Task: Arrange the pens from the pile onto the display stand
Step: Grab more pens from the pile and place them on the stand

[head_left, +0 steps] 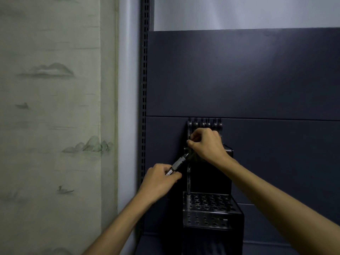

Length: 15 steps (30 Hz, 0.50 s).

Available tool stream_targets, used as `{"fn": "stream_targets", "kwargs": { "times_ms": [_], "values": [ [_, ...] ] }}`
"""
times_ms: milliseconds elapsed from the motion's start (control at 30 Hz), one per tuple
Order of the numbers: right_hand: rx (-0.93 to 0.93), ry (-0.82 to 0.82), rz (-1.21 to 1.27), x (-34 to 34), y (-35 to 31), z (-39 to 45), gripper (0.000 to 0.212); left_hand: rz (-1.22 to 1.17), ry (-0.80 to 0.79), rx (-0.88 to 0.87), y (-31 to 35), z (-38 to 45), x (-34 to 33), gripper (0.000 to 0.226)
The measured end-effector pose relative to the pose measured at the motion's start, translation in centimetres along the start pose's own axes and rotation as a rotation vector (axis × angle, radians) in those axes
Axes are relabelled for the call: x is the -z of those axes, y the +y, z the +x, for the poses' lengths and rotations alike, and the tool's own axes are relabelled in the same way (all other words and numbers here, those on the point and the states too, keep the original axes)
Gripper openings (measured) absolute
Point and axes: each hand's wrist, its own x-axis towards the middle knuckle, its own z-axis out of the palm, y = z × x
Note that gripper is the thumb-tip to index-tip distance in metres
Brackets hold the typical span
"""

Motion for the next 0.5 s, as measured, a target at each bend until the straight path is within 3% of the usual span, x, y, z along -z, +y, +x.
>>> {"fn": "stream_targets", "kwargs": {
  "times_ms": [367, 500],
  "values": [
    [-0.006, -0.071, 0.010, 0.9, -0.2, -0.5, 0.019, 0.038, -0.001, 0.028, -0.2, -0.3, -0.8, 0.029],
    [0.165, 0.113, -0.032, 3.3, -1.4, -1.4, 0.019, 0.094, 0.020, 0.030, 0.0, -0.2, -0.8, 0.033]
  ]
}}
